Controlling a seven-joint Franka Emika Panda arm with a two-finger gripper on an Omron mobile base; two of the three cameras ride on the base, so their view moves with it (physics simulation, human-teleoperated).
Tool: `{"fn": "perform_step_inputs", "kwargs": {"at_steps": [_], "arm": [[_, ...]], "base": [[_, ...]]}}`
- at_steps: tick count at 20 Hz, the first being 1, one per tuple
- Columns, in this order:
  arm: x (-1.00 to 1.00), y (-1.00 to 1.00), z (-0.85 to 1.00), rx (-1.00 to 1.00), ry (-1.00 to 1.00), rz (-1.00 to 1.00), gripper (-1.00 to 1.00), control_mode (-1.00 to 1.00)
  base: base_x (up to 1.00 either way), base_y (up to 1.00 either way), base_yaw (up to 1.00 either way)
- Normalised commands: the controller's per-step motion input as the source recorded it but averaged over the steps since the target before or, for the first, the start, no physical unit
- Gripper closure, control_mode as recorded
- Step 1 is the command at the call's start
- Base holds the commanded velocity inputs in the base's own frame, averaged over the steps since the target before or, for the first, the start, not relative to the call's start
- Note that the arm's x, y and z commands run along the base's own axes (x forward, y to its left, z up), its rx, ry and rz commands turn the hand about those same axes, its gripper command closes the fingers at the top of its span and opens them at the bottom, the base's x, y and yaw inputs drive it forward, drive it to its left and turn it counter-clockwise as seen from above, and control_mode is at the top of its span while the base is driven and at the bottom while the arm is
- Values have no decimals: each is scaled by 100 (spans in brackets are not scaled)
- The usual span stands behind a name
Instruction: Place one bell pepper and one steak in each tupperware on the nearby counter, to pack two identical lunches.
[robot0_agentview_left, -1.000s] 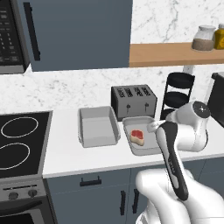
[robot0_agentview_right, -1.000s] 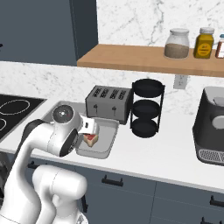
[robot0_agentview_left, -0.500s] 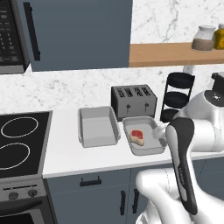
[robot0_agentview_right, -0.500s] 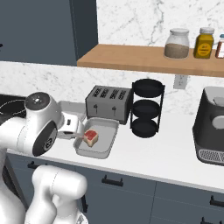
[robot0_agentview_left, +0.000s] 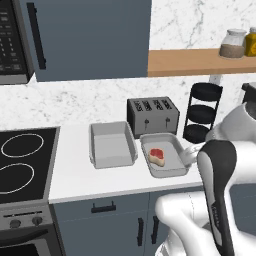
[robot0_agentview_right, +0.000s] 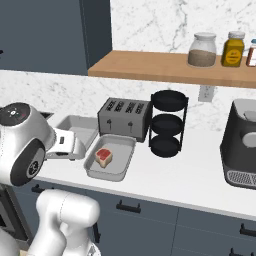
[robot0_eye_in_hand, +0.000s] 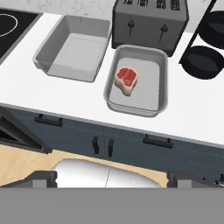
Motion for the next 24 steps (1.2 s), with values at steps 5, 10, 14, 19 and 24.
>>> {"fn": "perform_step_inputs", "kwargs": {"at_steps": [5,10,14,19,24], "arm": [[-29,0,0,1,-21,-1,-100,-100],[-10,0,0,1,-8,-2,-100,-100],[0,0,0,0,0,0,-100,100],[0,0,0,0,0,0,-100,100],[0,0,0,0,0,0,-100,100]], "base": [[0,0,0],[0,0,0],[-23,0,0],[-100,-14,-10],[-76,-87,-10]]}}
